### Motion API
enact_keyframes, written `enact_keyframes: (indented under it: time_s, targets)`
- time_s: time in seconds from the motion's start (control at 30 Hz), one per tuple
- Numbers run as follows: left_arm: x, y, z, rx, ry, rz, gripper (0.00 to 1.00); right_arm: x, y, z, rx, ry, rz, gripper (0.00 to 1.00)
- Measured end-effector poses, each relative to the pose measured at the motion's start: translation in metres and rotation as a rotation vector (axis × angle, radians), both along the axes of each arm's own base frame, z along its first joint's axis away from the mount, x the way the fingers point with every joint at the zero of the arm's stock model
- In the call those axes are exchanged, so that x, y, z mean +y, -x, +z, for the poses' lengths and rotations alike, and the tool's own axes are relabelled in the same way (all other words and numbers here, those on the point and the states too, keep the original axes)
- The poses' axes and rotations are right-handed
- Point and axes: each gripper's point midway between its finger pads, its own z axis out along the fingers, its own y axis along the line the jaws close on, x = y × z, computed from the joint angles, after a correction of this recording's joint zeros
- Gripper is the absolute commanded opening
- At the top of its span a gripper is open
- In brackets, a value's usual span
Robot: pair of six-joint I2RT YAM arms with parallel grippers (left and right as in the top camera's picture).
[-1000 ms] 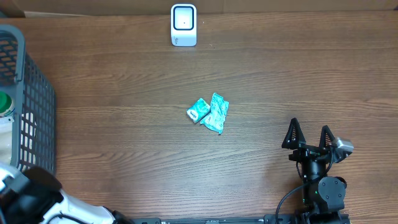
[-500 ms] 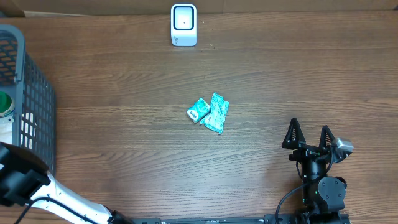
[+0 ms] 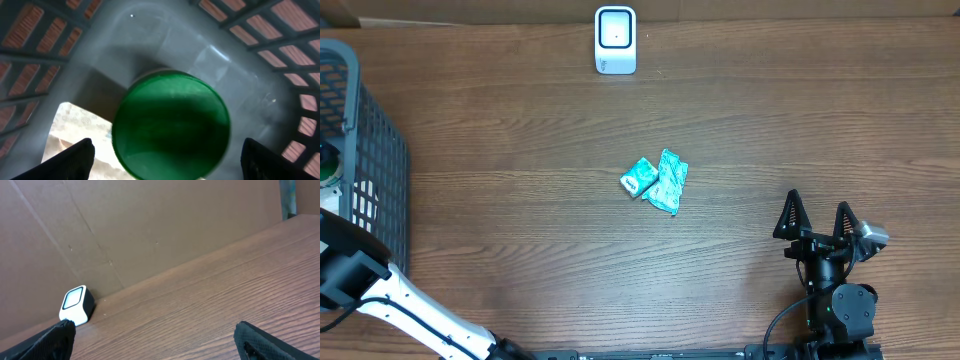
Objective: Scan the item barcode
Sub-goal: 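Reach into the basket and grasp the green-capped Knorr bottle with left gripper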
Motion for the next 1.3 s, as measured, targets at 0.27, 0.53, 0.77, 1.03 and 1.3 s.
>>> enact_keyframes:
  time_s: [0.27,0.53,0.77,1.03,1.3]
  targets:
    - [0.013,-0.012,0.005,-0.049,-0.06,-0.01,0.8,0.0,0.0,0.0,0.0,0.0,0.0,1.0]
    - [0.014,-0.013,-0.005,-0.038,-0.049,-0.014,0.75,0.0,0.0,0.0,0.0,0.0,0.0,1.0]
    - [0.01,-0.012,-0.009,-0.033,-0.029,-0.018,0.7,0.0,0.0,0.0,0.0,0.0,0.0,1.0]
    - [0.007,-0.014,-0.009,-0.042,-0.014,-0.032,0.48,0.0,0.0,0.0,0.0,0.0,0.0,1.0]
    - [0.005,-0.013,-0.009,-0.042,-0.005,-0.025,0.47,0.0,0.0,0.0,0.0,0.001,0.0,1.0]
